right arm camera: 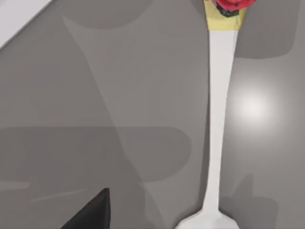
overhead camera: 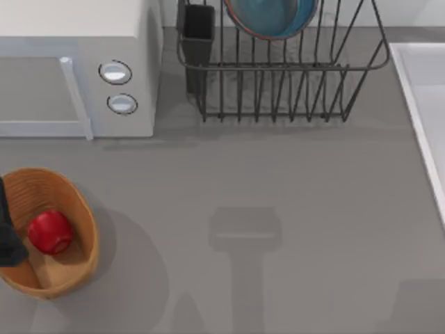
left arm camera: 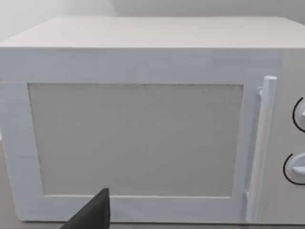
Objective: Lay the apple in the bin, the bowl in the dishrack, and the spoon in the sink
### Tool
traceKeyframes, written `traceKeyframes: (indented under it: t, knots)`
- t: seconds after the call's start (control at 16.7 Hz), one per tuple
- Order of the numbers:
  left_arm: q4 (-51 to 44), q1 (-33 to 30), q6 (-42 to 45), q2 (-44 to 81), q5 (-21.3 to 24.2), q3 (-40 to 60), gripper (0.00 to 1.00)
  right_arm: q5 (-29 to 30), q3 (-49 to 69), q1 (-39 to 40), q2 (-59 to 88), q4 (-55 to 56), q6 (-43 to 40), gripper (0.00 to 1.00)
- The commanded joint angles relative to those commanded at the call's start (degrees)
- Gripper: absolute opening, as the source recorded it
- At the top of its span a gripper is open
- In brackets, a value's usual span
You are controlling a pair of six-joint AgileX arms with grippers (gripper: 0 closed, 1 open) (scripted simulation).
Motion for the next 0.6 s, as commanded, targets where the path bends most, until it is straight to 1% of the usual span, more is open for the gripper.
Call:
traceKeyframes:
  t: [0.24,0.36,0.6]
  knots:
    - [0.0,0.0,0.0,0.0,0.0,0.0,1.0,0.0,-0.3,0.2,-0.1,0.3,0.0,1.0]
    - [0.0,0.0,0.0,0.0,0.0,0.0,1.0,0.0,-1.5,0.2,1.0,2.3,0.1,1.0]
    - [0.0,0.0,0.0,0.0,0.0,0.0,1.0,0.0,-6.9,0.1,5.9,13.1,0.2,1.0]
